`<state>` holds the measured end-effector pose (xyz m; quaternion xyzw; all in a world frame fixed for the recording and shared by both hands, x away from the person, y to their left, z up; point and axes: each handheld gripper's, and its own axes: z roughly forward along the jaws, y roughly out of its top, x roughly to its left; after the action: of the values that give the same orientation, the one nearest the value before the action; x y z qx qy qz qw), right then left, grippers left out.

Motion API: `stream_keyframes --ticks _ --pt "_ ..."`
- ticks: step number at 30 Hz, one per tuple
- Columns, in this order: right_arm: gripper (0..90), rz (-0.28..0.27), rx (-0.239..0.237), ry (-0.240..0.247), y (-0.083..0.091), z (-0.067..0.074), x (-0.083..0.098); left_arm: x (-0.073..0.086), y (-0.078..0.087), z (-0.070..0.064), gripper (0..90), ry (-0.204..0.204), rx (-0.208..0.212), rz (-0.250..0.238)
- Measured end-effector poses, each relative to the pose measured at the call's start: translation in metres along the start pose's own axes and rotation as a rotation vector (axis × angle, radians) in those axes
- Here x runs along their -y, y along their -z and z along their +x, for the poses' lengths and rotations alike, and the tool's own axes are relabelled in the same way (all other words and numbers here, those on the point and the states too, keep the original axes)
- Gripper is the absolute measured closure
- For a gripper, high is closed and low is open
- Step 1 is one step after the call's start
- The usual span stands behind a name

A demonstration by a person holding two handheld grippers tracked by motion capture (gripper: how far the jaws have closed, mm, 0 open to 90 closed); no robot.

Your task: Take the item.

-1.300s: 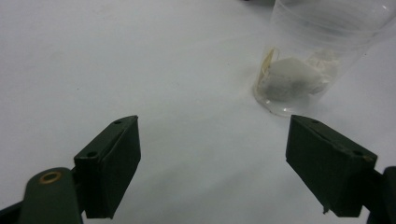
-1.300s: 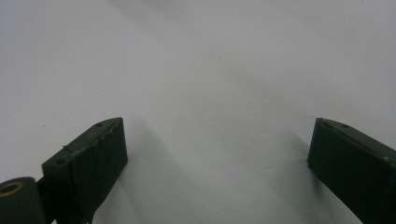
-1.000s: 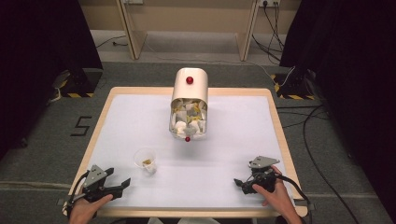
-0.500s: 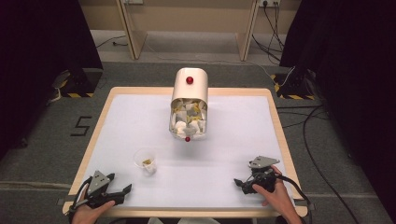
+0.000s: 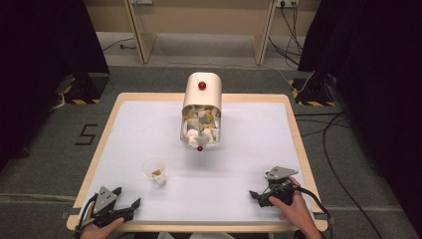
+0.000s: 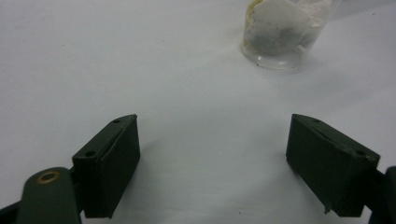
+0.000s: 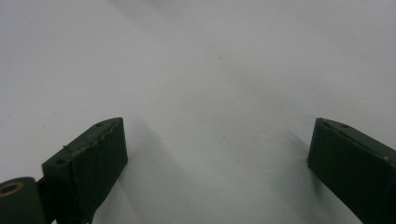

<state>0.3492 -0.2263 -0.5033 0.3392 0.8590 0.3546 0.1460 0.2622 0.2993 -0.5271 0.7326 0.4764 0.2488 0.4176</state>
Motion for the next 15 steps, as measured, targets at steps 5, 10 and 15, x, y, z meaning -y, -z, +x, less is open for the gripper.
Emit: stream_keyframes --ticks 5,10,15 --pt "5.3 -0.001 0.001 0.0 0.0 0.0 0.0 0.0007 -0.0001 0.0001 16.4 0.003 0.001 -0.005" --pt "5.3 0.0 0.0 0.0 0.0 0.0 0.0 0.0009 -0.0002 -0.0002 16.4 0.004 -0.001 -0.006" --pt "5.2 -0.001 0.001 0.0 0.0 0.0001 0.0 0.0009 -0.0002 0.0 16.4 0.003 -0.001 -0.004"
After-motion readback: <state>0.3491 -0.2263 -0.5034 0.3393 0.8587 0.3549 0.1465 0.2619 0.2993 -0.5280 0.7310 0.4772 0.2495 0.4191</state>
